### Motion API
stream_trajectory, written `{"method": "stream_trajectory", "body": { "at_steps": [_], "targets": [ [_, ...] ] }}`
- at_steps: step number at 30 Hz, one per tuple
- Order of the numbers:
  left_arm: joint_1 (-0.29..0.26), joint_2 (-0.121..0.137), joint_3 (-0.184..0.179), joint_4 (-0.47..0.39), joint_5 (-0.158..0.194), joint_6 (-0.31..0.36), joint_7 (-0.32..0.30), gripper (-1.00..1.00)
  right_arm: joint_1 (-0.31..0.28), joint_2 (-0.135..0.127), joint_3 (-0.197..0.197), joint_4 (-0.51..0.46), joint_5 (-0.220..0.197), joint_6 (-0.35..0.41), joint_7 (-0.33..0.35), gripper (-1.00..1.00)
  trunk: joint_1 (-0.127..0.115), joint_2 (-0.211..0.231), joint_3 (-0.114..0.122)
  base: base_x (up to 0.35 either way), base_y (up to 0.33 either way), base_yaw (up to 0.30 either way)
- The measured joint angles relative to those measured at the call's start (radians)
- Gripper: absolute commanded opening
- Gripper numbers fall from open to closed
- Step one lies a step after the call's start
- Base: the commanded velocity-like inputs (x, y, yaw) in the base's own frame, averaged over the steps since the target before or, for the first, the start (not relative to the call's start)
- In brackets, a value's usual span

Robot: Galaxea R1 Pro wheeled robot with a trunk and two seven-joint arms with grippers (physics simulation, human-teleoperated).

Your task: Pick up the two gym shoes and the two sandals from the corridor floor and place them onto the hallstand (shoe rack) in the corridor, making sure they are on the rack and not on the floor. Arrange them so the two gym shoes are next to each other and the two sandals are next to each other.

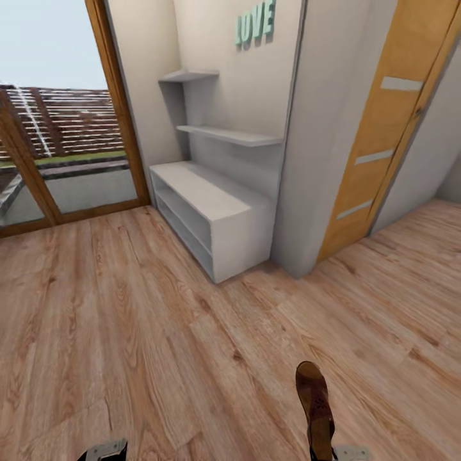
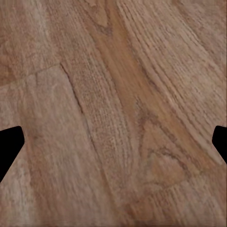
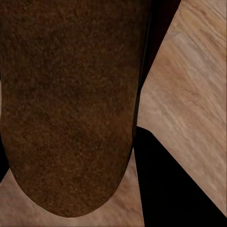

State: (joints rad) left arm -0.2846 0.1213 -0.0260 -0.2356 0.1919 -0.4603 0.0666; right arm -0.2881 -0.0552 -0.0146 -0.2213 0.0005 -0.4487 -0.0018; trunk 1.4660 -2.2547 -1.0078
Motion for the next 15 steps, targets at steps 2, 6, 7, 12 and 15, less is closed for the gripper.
{"method": "stream_trajectory", "body": {
  "at_steps": [2, 6, 7, 12, 15],
  "targets": [
    [0.0, 0.0, 0.0, 0.0, 0.0, 0.0, 0.0, 1.0, 0.0, 0.0, 0.0, 0.0, 0.0, 0.0, 0.0, -1.0, 0.0, 0.0, -0.002, 0.0, 0.0, 0.218],
    [0.0, -0.002, 0.0, 0.0, -0.002, 0.0, 0.0, 1.0, 0.0, 0.0, 0.0, 0.0, 0.0, 0.0, 0.0, -1.0, 0.0, 0.0, -0.007, 0.0, 0.0, 0.216],
    [0.0, -0.002, 0.0, 0.0, -0.002, 0.0, 0.0, 1.0, 0.0, 0.0, 0.0, 0.0, 0.0, 0.0, 0.0, -1.0, 0.0, 0.0, -0.008, 0.0, 0.0, 0.215],
    [0.0, -0.003, 0.001, 0.0, -0.004, 0.0, 0.0, 1.0, 0.0, 0.0, 0.0, 0.0, 0.0, 0.0, 0.0, -1.0, 0.0, 0.0, -0.014, 0.0, 0.0, 0.215],
    [0.0, -0.003, 0.001, 0.0, -0.005, 0.0, 0.0, 1.0, 0.0, 0.001, 0.0, 0.0, 0.0, 0.0, 0.0, -1.0, 0.0, 0.0, -0.017, 0.0, 0.0, 0.214]
  ]
}}
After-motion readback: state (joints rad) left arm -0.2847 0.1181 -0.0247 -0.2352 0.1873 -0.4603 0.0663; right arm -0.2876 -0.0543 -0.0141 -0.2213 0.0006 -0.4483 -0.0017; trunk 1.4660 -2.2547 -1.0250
